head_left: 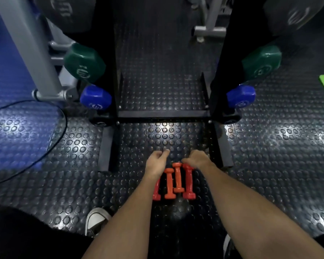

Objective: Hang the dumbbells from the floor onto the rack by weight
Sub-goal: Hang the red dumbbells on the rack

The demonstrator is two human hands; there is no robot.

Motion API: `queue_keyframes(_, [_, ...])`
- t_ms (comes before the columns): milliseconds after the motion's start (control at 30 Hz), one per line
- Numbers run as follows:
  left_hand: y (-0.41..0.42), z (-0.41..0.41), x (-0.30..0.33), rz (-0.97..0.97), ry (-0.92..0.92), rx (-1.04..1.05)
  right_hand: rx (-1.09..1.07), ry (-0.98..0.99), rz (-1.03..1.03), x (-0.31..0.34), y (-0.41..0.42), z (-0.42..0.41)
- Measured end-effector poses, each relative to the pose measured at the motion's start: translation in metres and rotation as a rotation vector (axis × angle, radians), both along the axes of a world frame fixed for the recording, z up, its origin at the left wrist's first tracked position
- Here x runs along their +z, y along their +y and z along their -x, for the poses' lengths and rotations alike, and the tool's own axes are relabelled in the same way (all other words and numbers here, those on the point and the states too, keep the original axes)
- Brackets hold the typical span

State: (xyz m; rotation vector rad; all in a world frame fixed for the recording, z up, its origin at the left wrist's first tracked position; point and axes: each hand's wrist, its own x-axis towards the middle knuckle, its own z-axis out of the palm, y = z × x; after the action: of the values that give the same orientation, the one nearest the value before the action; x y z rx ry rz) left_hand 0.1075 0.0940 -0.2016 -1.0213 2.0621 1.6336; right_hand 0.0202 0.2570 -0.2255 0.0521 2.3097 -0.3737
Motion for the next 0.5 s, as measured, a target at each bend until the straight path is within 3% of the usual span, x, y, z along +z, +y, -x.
queue_keyframes(133, [0.01,0.007,-0.003,-0.013,-0.016,0.019,-0.013,-0.108,-0.005,-0.012,0.005,-0.003])
queue_keyframes(300, [0.02,0.012,-0.005,0.008,-0.01,0.01,-0.06,-0.086,0.088,-0.023,0.013,0.0])
queue_keyframes(500, [0.019,0.01,0.007,-0.056,0.005,0.058,0.01,-0.245,0.103,0.009,0.018,0.012])
